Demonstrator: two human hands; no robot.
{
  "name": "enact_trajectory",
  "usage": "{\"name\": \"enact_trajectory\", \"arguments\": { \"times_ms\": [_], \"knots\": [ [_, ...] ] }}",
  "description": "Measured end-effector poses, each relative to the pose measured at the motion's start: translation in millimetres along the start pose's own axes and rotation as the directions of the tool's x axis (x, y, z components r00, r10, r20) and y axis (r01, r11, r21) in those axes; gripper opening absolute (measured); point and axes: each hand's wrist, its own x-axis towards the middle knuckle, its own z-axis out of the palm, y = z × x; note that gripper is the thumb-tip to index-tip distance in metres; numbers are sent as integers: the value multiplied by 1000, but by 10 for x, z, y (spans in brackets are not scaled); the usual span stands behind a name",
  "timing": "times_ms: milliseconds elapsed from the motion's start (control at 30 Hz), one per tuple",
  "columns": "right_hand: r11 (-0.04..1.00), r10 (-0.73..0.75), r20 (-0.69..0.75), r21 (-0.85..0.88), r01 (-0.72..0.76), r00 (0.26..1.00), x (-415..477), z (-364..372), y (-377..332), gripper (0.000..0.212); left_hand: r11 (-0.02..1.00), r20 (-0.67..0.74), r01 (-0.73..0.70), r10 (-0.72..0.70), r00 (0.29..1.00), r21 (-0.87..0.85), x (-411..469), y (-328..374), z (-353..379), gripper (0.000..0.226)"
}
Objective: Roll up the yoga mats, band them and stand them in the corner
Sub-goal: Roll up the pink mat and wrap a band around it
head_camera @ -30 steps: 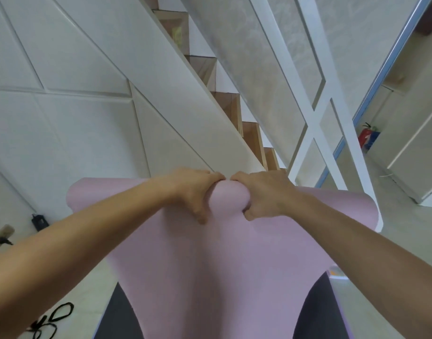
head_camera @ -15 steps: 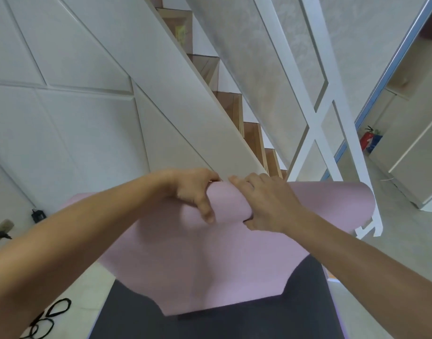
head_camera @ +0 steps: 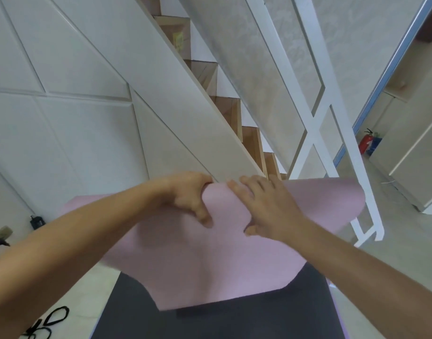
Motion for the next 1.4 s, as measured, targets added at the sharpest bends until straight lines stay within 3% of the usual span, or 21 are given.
{"name": "enact_trajectory", "arguments": {
  "times_ms": [67,100,200,267,300,367,433,500,567,633,700,767,833,900,967,1033,1100,1167,1233,1300,1400],
  "knots": [
    [999,-11,-133,-36,7,991,-56,122,-23,121,964,150,16,25,988,-267,3,-59,-19,62],
    [1000,-15,-152,-22,12,988,-43,145,-12,112,949,189,31,30,982,-312,4,-81,-7,63],
    [998,1,0,67,-1,1000,65,34,30,87,961,226,34,30,974,-274,27,-70,32,75],
    [989,8,123,146,-26,992,160,-93,80,75,998,125,-4,13,992,-66,10,-17,85,92],
    [979,15,161,196,-47,987,208,-154,111,72,990,27,-3,-1,1000,140,-16,20,129,104],
    [952,42,261,281,-118,964,293,-273,178,71,861,-218,46,76,973,506,-88,99,311,122],
    [931,47,338,327,-164,940,353,-331,240,74,780,-368,123,144,919,613,-127,154,480,117],
    [918,29,358,359,-166,933,354,-329,256,78,786,-423,139,167,891,602,-102,144,489,91],
    [932,9,319,341,-124,948,281,-280,222,95,836,-397,107,139,907,538,-53,115,371,71],
    [983,-26,249,182,-20,968,145,-161,124,122,912,-265,56,58,963,406,-36,109,187,70],
    [1000,-23,130,24,20,991,20,-24,42,134,990,-66,23,-14,998,141,-28,94,31,66],
    [1000,-24,-6,15,24,1000,-23,48,20,127,990,91,30,-17,996,-137,-2,43,-34,62],
    [997,-22,18,72,21,1000,20,7,34,110,968,176,57,-13,984,-243,19,11,-45,63],
    [991,-6,128,136,-12,992,88,-89,75,99,975,206,47,-1,979,-216,44,25,-33,71],
    [978,19,192,201,-59,981,144,-153,136,93,999,132,-20,15,991,33,27,66,12,97],
    [956,62,258,263,-132,964,190,-227,197,91,886,-75,-25,68,995,462,-22,74,151,126],
    [927,82,340,319,-197,937,206,-260,246,91,747,-284,34,210,936,665,-66,61,363,128],
    [910,61,388,357,-211,920,188,-269,262,92,732,-356,51,269,895,680,-63,27,449,108],
    [912,52,387,358,-202,921,124,-244,212,99,780,-332,16,247,910,626,-14,-14,404,92],
    [946,61,362,278,-170,930,13,-167,63,117,852,-242,-6,156,958,524,23,-5,270,88],
    [989,116,201,71,-132,973,-145,68,-150,135,948,-55,14,4,998,317,20,45,86,84]
  ]
}}
